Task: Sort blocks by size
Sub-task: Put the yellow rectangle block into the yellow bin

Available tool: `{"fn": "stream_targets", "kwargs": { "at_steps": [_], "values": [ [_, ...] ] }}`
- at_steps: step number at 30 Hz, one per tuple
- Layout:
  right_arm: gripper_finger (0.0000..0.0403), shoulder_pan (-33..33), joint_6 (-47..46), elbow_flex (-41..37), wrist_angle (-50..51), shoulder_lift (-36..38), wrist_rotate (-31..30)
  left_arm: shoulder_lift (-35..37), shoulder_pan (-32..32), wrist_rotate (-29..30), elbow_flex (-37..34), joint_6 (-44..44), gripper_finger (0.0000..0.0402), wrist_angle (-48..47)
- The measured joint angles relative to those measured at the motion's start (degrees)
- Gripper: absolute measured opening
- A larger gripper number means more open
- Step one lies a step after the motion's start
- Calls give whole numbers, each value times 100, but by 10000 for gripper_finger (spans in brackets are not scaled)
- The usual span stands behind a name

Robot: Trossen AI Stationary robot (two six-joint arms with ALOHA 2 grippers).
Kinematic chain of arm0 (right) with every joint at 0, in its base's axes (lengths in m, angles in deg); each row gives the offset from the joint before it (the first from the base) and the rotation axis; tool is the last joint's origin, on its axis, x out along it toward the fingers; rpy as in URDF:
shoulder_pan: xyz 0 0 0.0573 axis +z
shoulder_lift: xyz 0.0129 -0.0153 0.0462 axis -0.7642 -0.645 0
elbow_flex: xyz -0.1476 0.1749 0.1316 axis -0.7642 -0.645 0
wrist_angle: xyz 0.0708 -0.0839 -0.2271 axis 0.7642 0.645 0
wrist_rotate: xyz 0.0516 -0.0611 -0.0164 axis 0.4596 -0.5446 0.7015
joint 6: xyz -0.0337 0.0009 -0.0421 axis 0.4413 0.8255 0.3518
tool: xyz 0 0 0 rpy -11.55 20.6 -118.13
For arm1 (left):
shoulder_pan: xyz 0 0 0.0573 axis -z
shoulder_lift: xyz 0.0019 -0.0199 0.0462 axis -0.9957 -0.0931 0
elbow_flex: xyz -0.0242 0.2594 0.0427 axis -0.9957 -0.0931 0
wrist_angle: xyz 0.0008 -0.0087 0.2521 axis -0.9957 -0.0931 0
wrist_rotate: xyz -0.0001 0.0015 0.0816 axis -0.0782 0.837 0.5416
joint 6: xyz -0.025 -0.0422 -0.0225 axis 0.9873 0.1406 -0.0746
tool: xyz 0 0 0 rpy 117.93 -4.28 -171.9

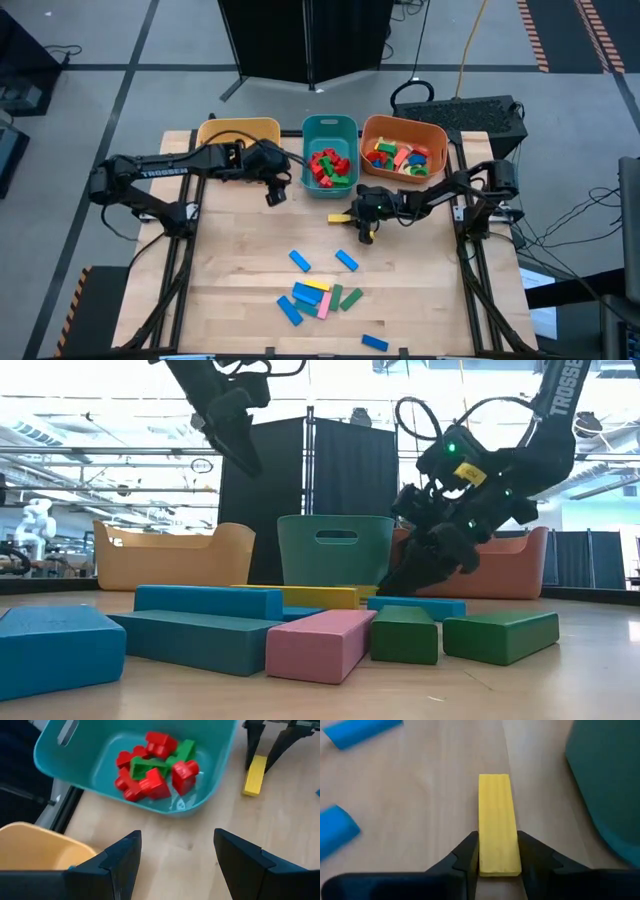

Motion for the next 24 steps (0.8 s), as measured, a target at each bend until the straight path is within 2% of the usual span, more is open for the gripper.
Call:
{"fn": "stream_targets", "kwargs": {
  "at_steps": [10,15,24],
  "values": [
    [88,270,13,88,-109,1036,-24,0,571,9,0,-4,239,389],
    [93,345,144,107,-258,1491,-663,-2,845,-213,0,3,239,684],
    [92,427,381,720,-6,1627,-706,-7,1139,-267,0,7,239,1269]
  ]
}}
